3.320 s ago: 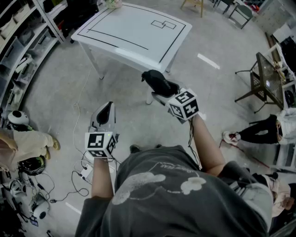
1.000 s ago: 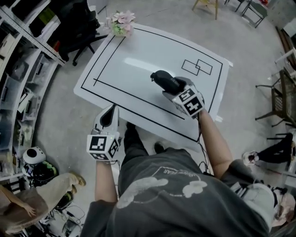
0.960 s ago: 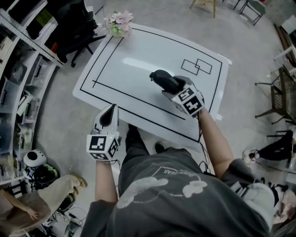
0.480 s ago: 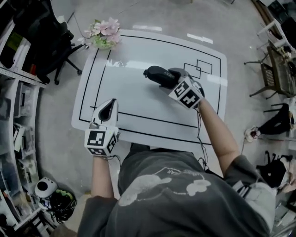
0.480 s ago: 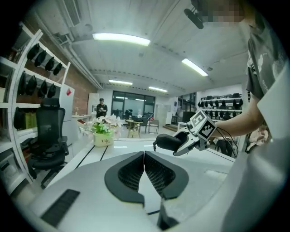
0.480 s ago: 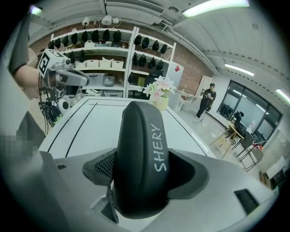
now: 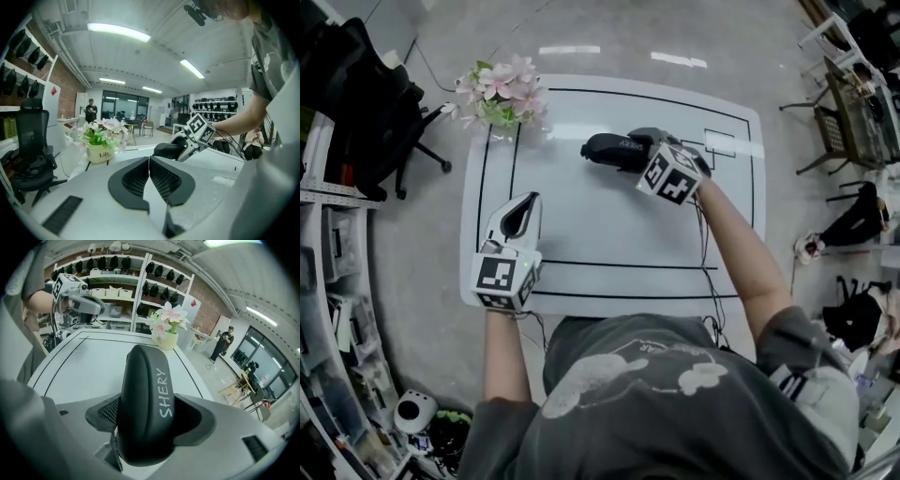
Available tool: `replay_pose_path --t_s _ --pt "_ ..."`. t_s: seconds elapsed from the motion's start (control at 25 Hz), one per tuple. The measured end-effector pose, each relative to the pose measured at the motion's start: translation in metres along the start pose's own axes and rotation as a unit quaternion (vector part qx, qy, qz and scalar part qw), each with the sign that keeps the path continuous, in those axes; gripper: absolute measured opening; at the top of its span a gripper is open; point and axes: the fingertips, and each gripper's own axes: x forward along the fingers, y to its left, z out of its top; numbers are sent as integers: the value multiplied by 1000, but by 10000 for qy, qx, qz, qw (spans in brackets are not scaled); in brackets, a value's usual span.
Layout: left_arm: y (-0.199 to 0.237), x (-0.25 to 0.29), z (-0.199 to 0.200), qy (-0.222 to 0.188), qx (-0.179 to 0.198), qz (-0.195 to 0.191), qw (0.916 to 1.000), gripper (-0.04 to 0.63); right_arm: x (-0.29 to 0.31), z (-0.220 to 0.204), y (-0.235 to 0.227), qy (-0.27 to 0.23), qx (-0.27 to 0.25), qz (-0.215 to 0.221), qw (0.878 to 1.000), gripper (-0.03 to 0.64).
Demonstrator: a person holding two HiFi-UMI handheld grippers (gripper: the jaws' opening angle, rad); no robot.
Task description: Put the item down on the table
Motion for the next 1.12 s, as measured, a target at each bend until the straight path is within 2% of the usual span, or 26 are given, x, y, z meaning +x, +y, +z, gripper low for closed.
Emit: replay_pose_path --t_s 0.2,0.44,0.68,0.84,1.12 --pt "18 23 2 42 -29 -211 9998 5 22 3 -15 140 -14 270 9995 325" --pt "18 40 -5 135 -83 -490 9987 5 39 -3 -21 341 25 583 9977 325" --pt "16 45 -10 181 -91 -571 9982 5 45 -6 -23 341 2 566 9978 329" --pt "12 44 -9 204 -59 -560 9982 5 44 -3 -26 253 -42 406 9988 336" --pt "-3 38 -2 155 15 -472 9988 5 35 -6 -25 160 -179 262 9994 374"
